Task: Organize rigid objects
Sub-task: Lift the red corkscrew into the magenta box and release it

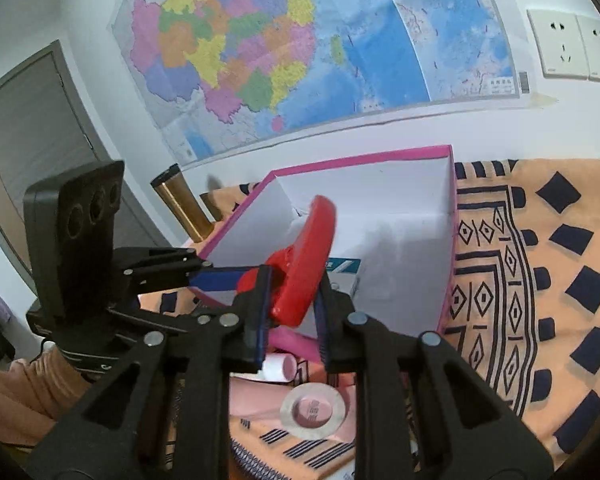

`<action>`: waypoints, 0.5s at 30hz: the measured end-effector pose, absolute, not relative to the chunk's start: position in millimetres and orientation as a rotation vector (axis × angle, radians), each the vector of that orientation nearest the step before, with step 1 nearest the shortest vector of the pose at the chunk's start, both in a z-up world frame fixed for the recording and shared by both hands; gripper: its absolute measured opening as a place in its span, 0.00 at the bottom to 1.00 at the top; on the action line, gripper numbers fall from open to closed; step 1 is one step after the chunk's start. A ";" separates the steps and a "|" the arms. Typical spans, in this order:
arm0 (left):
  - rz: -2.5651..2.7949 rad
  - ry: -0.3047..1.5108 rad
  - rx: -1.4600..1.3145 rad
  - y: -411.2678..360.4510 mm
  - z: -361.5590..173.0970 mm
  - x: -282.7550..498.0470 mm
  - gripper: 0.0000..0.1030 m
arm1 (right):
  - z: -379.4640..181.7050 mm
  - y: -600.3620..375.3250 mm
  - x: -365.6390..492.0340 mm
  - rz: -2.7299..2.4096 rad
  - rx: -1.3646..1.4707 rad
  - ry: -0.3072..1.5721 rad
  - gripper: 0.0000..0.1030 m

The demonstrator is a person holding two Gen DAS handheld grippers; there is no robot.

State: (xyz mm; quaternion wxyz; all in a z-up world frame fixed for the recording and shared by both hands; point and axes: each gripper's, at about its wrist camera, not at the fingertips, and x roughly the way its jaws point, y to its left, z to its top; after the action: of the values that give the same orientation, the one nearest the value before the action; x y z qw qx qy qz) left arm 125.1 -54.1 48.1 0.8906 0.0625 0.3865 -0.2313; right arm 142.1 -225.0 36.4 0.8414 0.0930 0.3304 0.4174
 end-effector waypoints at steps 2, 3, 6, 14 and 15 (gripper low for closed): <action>-0.477 0.816 0.134 -55.7 44.7 131.9 0.35 | 31.0 -224.1 149.8 0.868 0.201 0.715 0.22; -0.468 0.825 0.137 -56.5 41.5 135.2 0.35 | 28.5 -224.7 153.9 0.859 0.209 0.725 0.22; -0.452 0.856 0.141 -58.3 32.0 145.8 0.35 | 18.9 -226.2 165.6 0.839 0.225 0.755 0.22; -0.420 0.910 0.105 -55.5 12.6 164.8 0.35 | 0.2 -231.4 182.6 0.789 0.262 0.813 0.22; -0.414 0.897 0.090 -51.9 13.5 162.4 0.35 | 0.1 -232.7 182.4 0.788 0.267 0.813 0.22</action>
State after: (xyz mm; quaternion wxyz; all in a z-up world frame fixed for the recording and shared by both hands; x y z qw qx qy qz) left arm 162.3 -51.9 13.5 0.8796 0.0430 0.4303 -0.1984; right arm 182.4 -232.7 0.1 0.8357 0.1261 0.3839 0.3720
